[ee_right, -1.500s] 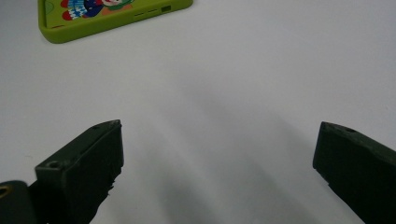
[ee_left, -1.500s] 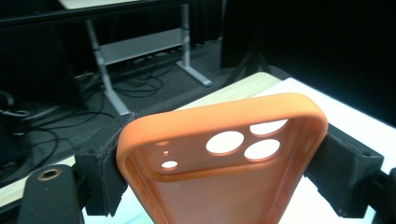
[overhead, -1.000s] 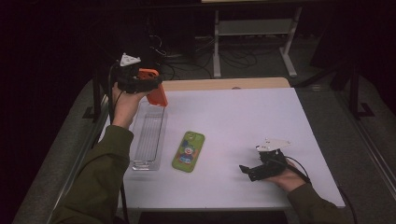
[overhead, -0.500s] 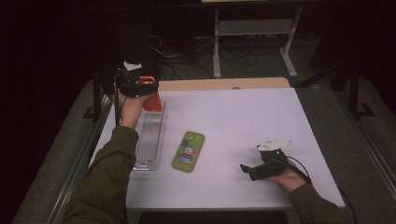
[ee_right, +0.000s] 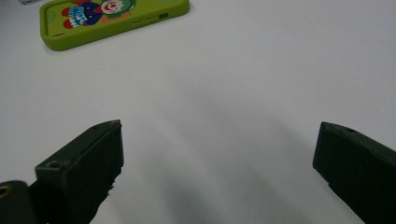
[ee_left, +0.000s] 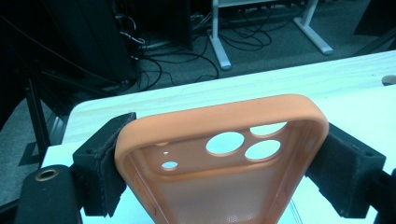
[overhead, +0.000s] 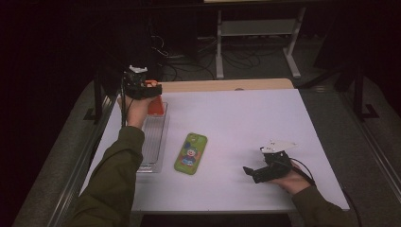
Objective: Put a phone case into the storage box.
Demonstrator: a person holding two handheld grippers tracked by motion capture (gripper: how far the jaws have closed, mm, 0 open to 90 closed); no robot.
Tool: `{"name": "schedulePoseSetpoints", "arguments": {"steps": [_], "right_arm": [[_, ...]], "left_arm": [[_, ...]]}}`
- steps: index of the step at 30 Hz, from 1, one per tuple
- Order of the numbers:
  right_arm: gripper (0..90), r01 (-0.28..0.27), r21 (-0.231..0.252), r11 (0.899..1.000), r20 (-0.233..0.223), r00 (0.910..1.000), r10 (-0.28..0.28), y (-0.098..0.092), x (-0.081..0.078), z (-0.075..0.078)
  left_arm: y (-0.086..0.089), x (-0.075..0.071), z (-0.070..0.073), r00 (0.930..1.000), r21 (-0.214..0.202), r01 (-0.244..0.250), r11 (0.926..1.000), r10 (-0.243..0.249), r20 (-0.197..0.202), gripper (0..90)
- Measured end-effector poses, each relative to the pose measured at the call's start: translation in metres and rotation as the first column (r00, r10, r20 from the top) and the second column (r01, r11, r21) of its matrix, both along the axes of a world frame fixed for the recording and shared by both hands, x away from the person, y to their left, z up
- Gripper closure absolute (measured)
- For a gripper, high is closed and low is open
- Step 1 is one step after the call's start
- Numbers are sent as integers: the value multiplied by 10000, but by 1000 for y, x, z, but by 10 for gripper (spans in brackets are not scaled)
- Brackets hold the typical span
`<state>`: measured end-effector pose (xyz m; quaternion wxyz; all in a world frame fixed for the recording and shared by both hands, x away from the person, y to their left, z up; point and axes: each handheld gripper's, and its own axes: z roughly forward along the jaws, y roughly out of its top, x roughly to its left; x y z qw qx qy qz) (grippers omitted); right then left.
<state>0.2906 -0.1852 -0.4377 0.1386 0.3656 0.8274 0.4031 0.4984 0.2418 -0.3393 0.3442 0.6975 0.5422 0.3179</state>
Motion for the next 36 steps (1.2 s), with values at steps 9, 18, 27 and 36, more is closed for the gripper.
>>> {"name": "schedulePoseSetpoints", "arguments": {"steps": [9,18,27,36], "right_arm": [[13,42,38,10000,-25,10000,-42,0,-1,1],[13,5,19,10000,-18,10000,-5,-1,-1,1],[13,0,15,10000,14,10000,0,-1,-1,1],[13,-36,0,10000,50,10000,36,-1,-1,1]], "left_arm": [[-2,7,-10,9994,208,-114,9997,120,-331,150],[-5,10,-16,9990,454,-82,9989,103,-446,145],[-4,12,-19,9988,420,-136,9990,156,-457,141],[0,13,-19,9987,162,-157,9997,165,-486,61]]}}
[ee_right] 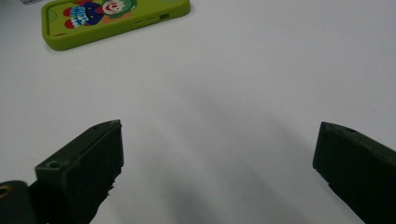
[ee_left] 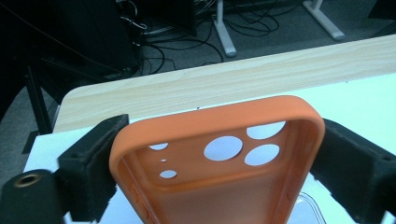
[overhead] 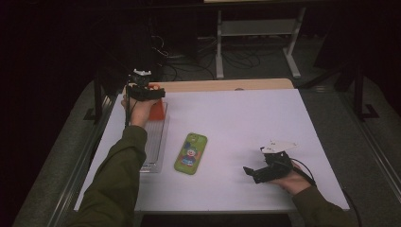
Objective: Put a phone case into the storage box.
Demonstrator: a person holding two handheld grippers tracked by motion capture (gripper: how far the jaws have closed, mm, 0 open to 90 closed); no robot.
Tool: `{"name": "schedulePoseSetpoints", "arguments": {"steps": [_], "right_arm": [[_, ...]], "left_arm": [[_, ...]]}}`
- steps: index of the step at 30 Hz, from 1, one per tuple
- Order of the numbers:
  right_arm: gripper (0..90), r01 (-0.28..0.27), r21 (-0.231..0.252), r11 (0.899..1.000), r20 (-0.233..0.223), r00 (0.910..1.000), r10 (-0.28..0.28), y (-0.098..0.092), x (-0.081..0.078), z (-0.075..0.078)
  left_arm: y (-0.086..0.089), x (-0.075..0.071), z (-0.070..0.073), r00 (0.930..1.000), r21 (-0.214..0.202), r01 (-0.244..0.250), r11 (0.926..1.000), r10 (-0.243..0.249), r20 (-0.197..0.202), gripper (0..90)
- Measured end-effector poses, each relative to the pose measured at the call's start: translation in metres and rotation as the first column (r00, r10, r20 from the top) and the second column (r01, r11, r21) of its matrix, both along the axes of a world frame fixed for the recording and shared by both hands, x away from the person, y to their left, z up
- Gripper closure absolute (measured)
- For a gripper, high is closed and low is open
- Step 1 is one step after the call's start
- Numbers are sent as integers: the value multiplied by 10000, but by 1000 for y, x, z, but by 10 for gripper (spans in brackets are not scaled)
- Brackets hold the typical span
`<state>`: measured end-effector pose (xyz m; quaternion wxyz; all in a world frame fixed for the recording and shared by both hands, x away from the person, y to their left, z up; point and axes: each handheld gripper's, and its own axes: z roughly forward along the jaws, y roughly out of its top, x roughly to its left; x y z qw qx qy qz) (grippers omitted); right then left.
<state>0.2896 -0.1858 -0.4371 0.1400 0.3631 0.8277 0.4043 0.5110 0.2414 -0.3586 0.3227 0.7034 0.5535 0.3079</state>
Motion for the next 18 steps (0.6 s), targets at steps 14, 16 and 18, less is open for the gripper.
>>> {"name": "schedulePoseSetpoints", "arguments": {"steps": [14,16,18], "right_arm": [[13,-2,-6,10000,3,10000,2,0,0,0],[13,22,1,10000,-11,10000,-22,0,0,0],[12,35,6,10000,-17,10000,-35,0,0,0]], "left_arm": [[14,-8,14,9987,-331,454,9984,-446,234,0],[15,-10,17,9981,-355,570,9977,-562,233,0],[17,-13,21,9971,-423,726,9965,-715,265,0]]}}
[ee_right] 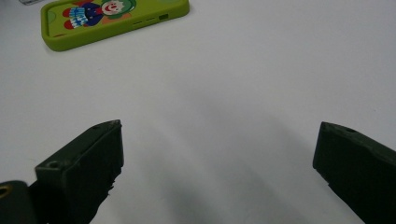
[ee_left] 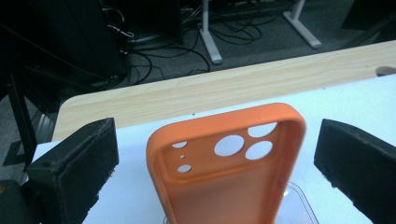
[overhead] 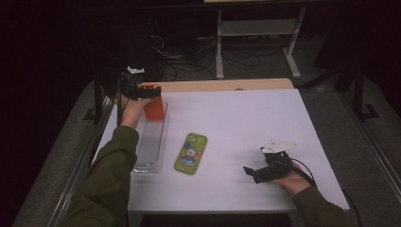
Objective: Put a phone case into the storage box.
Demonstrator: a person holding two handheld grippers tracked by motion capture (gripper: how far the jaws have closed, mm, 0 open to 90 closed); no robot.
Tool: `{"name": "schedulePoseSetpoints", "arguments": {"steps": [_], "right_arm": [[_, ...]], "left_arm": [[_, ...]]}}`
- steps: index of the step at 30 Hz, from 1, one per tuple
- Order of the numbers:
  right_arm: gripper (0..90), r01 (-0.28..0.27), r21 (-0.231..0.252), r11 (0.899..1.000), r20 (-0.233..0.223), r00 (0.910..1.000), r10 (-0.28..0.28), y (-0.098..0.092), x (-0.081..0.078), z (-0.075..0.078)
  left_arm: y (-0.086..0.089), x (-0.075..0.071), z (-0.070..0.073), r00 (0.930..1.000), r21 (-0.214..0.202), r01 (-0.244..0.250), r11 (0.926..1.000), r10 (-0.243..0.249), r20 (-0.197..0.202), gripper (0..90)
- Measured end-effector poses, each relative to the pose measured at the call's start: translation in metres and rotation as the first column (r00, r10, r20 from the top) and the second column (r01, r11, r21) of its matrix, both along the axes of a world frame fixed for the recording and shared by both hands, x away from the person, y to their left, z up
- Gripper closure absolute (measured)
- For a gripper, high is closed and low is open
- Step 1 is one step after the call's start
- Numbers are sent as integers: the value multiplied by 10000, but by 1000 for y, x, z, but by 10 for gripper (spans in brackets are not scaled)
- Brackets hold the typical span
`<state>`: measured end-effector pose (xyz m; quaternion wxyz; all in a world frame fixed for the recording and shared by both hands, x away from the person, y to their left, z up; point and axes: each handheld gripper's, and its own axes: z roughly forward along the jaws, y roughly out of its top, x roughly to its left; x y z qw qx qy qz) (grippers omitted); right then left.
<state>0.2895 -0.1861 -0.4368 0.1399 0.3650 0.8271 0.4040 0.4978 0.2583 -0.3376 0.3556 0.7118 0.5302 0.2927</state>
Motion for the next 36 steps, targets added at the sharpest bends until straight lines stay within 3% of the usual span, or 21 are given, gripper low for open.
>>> {"name": "schedulePoseSetpoints", "arguments": {"steps": [6,16,22,28,36], "right_arm": [[13,15,-5,10000,-5,10000,-15,0,0,0],[12,84,38,10000,-49,10000,-84,0,0,0],[13,79,-1,10000,-27,10000,-79,0,1,0],[13,167,133,9998,-80,9998,-166,0,2,1],[12,158,150,9998,47,9999,-158,2,5,3]], "left_arm": [[5,-11,11,9985,28,531,9986,-531,-136,0],[11,-32,25,9935,-274,1138,9931,-1140,-59,0],[9,-45,31,9866,-414,1631,9857,-1634,-39,0],[-3,-60,32,9734,-461,2283,9725,-2288,-67,0],[-26,-75,26,9435,-618,3282,9426,-3303,-279,0]]}}
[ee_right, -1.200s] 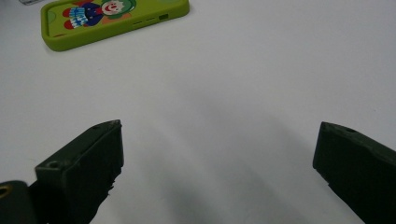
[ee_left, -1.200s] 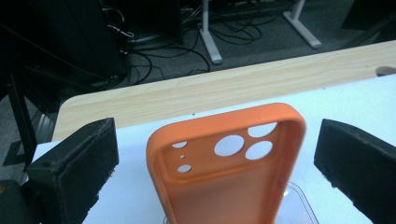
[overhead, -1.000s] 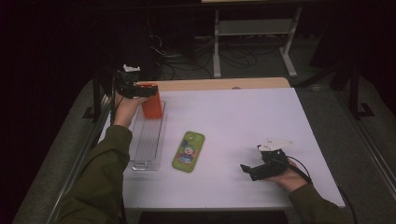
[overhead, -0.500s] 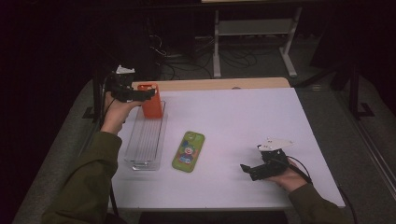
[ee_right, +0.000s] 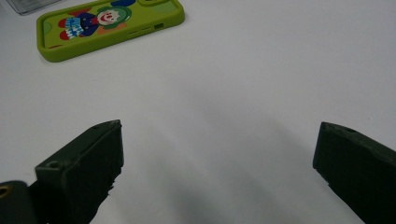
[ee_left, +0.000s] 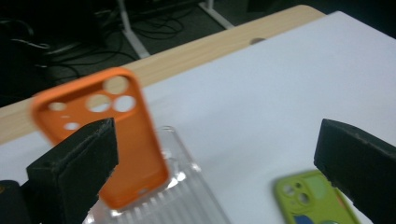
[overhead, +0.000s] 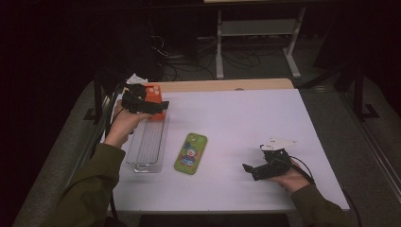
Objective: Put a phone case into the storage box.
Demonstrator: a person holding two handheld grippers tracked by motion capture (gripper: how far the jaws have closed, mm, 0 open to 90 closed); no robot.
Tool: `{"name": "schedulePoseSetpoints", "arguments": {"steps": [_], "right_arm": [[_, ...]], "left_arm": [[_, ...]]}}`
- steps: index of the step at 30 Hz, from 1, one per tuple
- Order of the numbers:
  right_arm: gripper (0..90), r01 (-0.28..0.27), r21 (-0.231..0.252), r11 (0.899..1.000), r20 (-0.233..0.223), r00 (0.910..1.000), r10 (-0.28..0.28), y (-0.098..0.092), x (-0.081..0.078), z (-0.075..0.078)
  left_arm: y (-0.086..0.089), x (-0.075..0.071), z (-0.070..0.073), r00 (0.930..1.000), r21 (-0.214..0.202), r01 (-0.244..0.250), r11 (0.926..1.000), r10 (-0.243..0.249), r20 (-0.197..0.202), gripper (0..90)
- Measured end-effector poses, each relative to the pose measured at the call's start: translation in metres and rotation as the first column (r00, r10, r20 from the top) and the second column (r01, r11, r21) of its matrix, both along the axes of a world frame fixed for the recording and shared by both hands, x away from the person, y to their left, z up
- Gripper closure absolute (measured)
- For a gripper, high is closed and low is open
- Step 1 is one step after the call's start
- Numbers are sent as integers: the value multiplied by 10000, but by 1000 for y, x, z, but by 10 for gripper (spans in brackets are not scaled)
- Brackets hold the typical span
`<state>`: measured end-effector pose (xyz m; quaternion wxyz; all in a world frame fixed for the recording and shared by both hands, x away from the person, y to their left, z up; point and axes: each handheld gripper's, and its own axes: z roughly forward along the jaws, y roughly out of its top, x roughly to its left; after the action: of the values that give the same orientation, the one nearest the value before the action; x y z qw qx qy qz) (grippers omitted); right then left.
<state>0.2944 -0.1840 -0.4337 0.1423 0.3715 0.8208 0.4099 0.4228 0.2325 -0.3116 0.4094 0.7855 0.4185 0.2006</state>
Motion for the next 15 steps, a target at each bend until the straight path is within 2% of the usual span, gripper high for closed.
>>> {"name": "schedulePoseSetpoints", "arguments": {"steps": [7,10,14,15], "right_arm": [[12,-6,64,10000,-5,10000,7,-1,0,1],[12,-75,-60,10000,7,10000,75,-2,0,-1],[12,5,123,9999,26,10000,-5,-2,-1,2],[12,-31,24,10000,3,10000,31,-2,0,1]], "left_arm": [[-18,-10,-8,9981,-81,593,9982,-594,-155,0],[-25,-15,-12,9968,-136,758,9970,-761,-245,0],[-32,-21,-14,9927,-138,1152,9932,-1156,-333,0],[-34,-22,-15,9917,-192,1212,9924,-1219,-409,0]]}}
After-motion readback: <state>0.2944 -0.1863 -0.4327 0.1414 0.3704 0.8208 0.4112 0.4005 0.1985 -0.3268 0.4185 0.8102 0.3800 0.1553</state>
